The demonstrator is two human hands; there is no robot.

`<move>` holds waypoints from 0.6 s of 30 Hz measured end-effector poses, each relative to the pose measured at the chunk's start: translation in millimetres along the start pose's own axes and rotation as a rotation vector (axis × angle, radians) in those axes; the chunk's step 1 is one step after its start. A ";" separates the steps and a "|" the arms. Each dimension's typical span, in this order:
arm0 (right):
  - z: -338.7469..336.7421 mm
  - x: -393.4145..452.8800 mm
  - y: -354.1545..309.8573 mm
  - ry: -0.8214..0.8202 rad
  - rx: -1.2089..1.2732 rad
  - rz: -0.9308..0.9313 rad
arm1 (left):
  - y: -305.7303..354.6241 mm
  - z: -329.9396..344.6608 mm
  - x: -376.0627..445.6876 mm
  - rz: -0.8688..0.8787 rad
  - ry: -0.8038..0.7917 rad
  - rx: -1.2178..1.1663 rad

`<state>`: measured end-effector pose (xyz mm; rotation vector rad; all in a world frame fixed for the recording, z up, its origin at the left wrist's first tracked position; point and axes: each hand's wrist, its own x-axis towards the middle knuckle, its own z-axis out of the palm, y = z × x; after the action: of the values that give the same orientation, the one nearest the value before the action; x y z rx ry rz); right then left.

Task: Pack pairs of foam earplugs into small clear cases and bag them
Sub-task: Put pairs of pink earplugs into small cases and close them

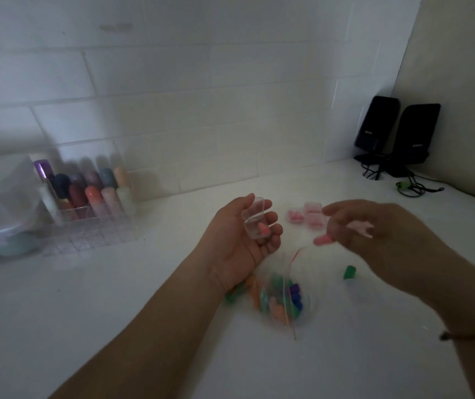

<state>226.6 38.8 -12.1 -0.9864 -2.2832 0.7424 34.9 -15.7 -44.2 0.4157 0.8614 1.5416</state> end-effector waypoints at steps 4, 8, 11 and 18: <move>25.3 2.0 -11.9 0.440 0.087 -0.093 | -8.9 11.3 -5.6 0.047 -0.133 -0.050; 50.3 -1.2 -14.3 0.544 0.022 -0.199 | -18.3 16.4 -6.2 0.099 -0.155 -0.079; 55.0 -2.5 -12.8 0.560 0.025 -0.191 | -24.7 16.8 -5.4 0.106 -0.156 -0.048; 58.1 -0.2 -4.8 0.579 -0.103 -0.225 | -27.1 18.2 -7.1 0.164 -0.252 -0.047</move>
<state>186.1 20.2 -49.8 -0.8338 -1.8865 0.2048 67.7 -18.4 -50.3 0.6441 0.6060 1.6142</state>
